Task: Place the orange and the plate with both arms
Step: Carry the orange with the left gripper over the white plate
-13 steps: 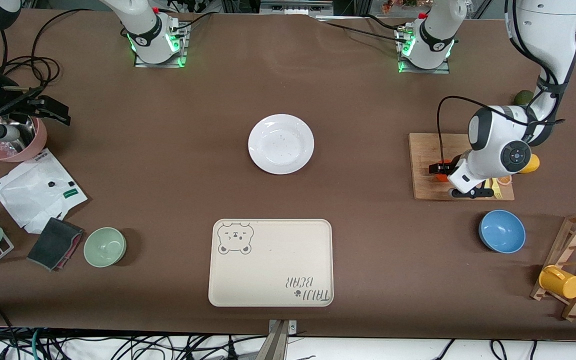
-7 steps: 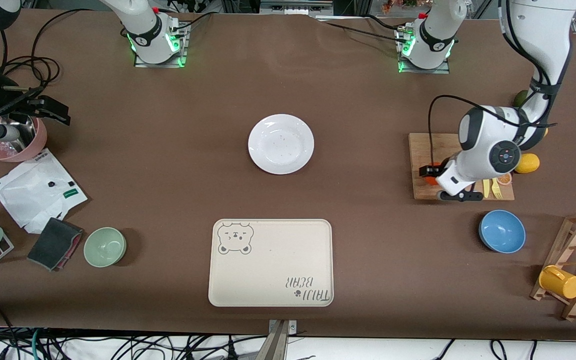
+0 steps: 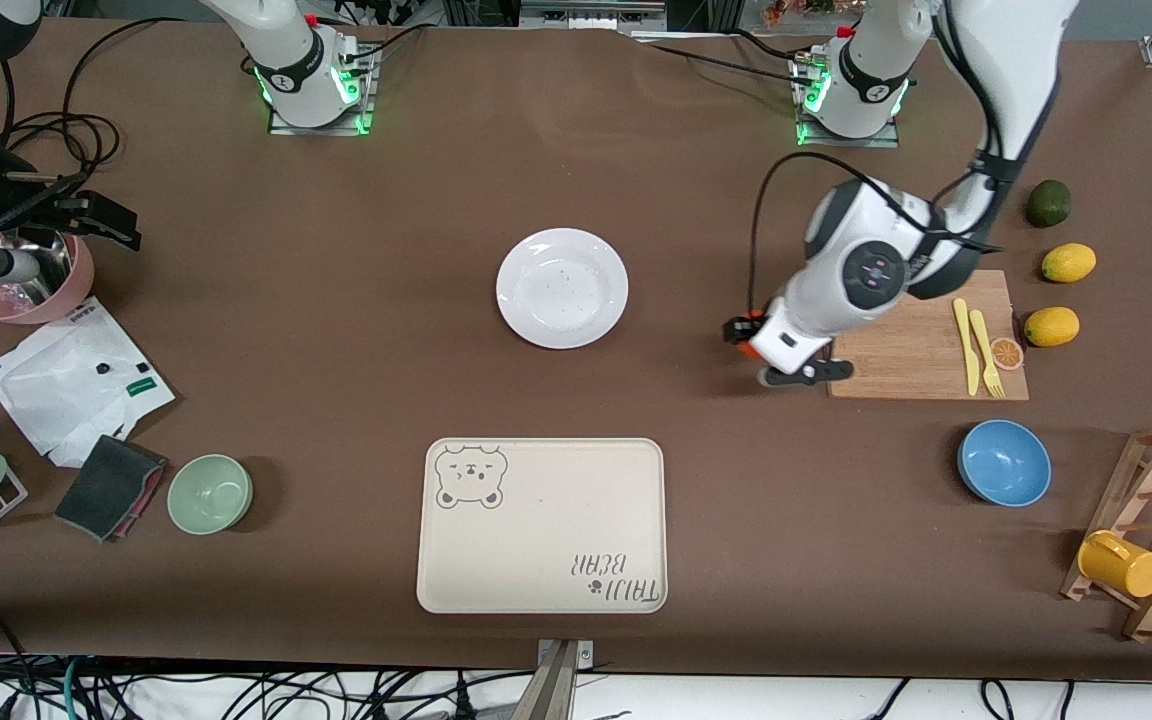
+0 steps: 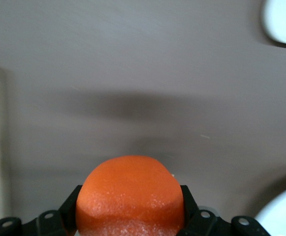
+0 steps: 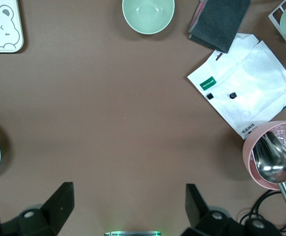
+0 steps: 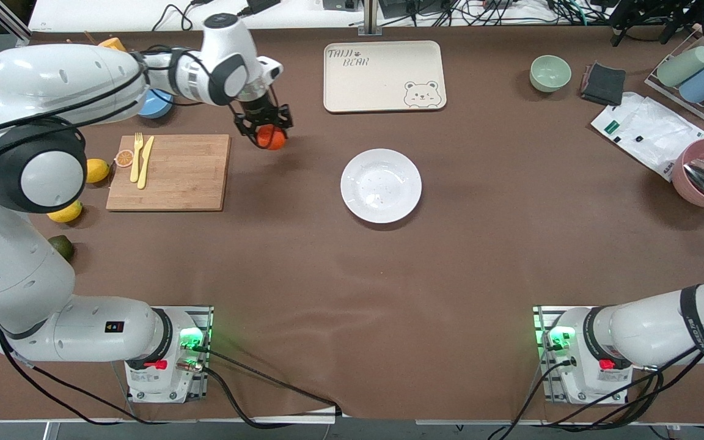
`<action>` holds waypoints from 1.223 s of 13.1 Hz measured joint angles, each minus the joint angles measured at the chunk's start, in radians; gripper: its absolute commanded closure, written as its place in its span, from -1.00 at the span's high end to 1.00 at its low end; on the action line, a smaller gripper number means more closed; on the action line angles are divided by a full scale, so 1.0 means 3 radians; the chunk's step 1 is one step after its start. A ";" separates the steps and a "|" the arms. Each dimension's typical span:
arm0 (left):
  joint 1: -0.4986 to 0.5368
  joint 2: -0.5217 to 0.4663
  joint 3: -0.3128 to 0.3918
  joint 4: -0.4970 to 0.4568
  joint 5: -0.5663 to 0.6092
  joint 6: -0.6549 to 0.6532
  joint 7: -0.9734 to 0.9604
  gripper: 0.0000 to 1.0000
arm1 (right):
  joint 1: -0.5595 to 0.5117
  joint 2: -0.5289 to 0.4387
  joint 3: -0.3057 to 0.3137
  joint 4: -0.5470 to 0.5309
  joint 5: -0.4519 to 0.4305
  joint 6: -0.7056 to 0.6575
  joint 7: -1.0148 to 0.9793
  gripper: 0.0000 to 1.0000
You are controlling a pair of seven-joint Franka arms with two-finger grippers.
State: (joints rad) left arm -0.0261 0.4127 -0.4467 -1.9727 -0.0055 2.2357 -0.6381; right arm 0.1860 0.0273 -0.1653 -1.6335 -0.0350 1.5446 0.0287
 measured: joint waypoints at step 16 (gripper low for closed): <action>-0.1570 0.1188 0.0091 0.1103 0.0002 0.0010 -0.1765 1.00 | 0.0029 0.0227 0.0010 -0.0021 0.0009 -0.0022 -0.0206 1.00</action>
State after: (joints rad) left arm -0.4972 0.7692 -0.4194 -1.6419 -0.0050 2.2386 -1.1675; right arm 0.1948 0.0954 -0.1624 -1.6399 -0.0324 1.5380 -0.0332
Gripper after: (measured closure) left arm 0.203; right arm 0.000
